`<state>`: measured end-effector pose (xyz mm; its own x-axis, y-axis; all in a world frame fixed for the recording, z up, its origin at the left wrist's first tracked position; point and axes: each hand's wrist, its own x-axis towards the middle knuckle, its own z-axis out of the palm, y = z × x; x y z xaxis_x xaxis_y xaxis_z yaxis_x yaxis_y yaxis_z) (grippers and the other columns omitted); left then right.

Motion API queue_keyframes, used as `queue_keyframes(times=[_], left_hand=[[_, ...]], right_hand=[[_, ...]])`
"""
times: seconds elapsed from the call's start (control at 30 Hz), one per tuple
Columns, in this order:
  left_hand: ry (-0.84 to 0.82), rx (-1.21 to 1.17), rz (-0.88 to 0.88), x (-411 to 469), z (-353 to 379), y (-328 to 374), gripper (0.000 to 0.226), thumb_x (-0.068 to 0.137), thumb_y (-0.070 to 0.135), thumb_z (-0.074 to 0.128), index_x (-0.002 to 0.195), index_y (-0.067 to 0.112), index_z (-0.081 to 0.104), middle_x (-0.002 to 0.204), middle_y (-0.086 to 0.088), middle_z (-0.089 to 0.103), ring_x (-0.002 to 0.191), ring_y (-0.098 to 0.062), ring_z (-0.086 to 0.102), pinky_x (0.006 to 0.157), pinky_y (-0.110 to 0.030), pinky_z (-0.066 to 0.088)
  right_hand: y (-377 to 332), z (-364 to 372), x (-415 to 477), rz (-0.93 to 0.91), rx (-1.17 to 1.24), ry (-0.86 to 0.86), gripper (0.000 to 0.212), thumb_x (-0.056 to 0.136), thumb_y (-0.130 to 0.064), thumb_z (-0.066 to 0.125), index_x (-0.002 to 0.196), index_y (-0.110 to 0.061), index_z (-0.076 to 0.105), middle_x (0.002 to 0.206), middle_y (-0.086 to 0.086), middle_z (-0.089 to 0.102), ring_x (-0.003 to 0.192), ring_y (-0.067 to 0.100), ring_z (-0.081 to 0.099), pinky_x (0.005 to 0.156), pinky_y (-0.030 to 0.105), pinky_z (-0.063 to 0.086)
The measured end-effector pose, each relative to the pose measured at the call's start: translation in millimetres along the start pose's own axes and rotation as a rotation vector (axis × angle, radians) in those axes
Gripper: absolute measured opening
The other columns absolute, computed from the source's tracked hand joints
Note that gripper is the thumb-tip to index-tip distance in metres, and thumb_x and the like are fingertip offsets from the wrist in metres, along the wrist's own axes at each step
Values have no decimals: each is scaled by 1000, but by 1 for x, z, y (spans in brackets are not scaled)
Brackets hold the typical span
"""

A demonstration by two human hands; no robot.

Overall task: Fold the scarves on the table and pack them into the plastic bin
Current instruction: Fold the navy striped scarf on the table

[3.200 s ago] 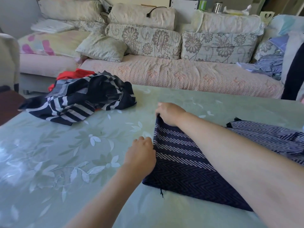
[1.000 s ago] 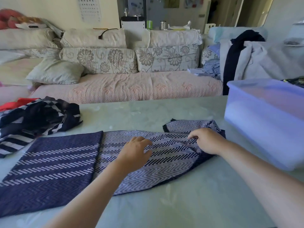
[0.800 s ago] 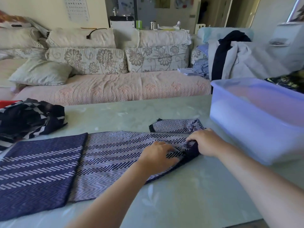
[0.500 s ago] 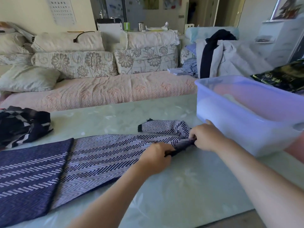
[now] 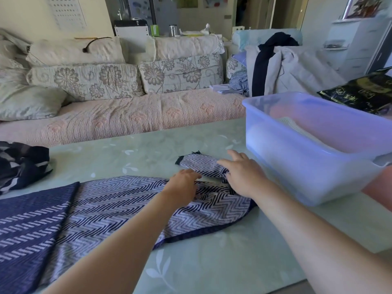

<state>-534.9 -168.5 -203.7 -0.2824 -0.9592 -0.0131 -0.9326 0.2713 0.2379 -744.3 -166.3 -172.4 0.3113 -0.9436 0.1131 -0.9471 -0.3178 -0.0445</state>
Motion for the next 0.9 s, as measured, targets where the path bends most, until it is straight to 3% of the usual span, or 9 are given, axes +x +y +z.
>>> queue_keyframes(times=[0.13, 0.23, 0.33, 0.4, 0.5, 0.57, 0.67, 0.8, 0.9], left_hand=[[-24, 182, 38, 8, -3, 3, 44, 98, 25, 53, 141, 30, 48, 139, -3, 52, 128, -27, 45, 105, -41, 37], [182, 124, 65, 6, -8, 5, 28, 91, 18, 55, 115, 28, 68, 110, -3, 66, 108, -27, 56, 88, -37, 45], [554, -62, 96, -2, -13, 2, 22, 81, 6, 64, 97, 19, 73, 92, -2, 66, 87, -27, 58, 73, -34, 45], [651, -80, 147, -14, -15, 2, 23, 73, 5, 66, 88, 21, 70, 85, 3, 64, 80, -22, 56, 69, -31, 42], [437, -41, 300, -37, -7, 1, 15, 67, 19, 58, 78, 27, 66, 74, 10, 59, 72, -17, 55, 69, -33, 44], [250, -48, 340, -50, 3, -3, 13, 72, 28, 53, 72, 24, 65, 75, 9, 59, 71, -16, 55, 69, -34, 47], [135, -136, 231, -54, 9, -4, 33, 94, 36, 51, 72, 19, 67, 93, 10, 58, 76, -12, 57, 70, -31, 49], [201, -158, 89, -38, 6, -4, 22, 99, 25, 51, 96, 15, 71, 107, 3, 57, 86, -21, 61, 78, -38, 51], [96, -76, 16, -31, 0, -9, 25, 98, 21, 52, 119, 21, 66, 118, -2, 58, 101, -25, 60, 86, -38, 51]], right_hand=[[12, 12, 4, 88, 72, -148, 48, 99, -14, 45, 135, -43, 57, 121, 2, 49, 108, 30, 58, 80, 33, 43], [17, 4, 3, 157, 101, 46, 37, 91, -3, 47, 114, -21, 70, 99, 2, 45, 87, 33, 61, 74, 36, 49], [18, -13, -1, 289, 8, 257, 30, 90, -2, 49, 115, -11, 63, 113, 10, 49, 91, 34, 64, 72, 38, 48], [18, -23, -6, 401, -133, 104, 30, 90, -11, 54, 119, -15, 61, 122, 8, 50, 106, 28, 61, 81, 35, 49], [12, -28, -12, 479, -320, -150, 39, 87, -24, 57, 127, -22, 59, 131, 6, 50, 123, 26, 45, 96, 35, 40], [8, -23, -14, 291, -358, -47, 33, 86, -17, 56, 118, -22, 62, 126, 8, 49, 119, 29, 44, 95, 37, 39], [4, -6, -13, -90, 81, 139, 43, 85, 7, 49, 117, -16, 65, 122, 8, 54, 117, 32, 52, 94, 40, 43], [-3, 9, -5, -112, 250, -89, 44, 98, 2, 44, 134, -15, 61, 142, 4, 56, 128, 25, 52, 107, 39, 41], [1, 11, -1, -42, 178, -132, 23, 97, -19, 53, 108, -20, 73, 114, 0, 72, 105, 25, 65, 90, 39, 53]])
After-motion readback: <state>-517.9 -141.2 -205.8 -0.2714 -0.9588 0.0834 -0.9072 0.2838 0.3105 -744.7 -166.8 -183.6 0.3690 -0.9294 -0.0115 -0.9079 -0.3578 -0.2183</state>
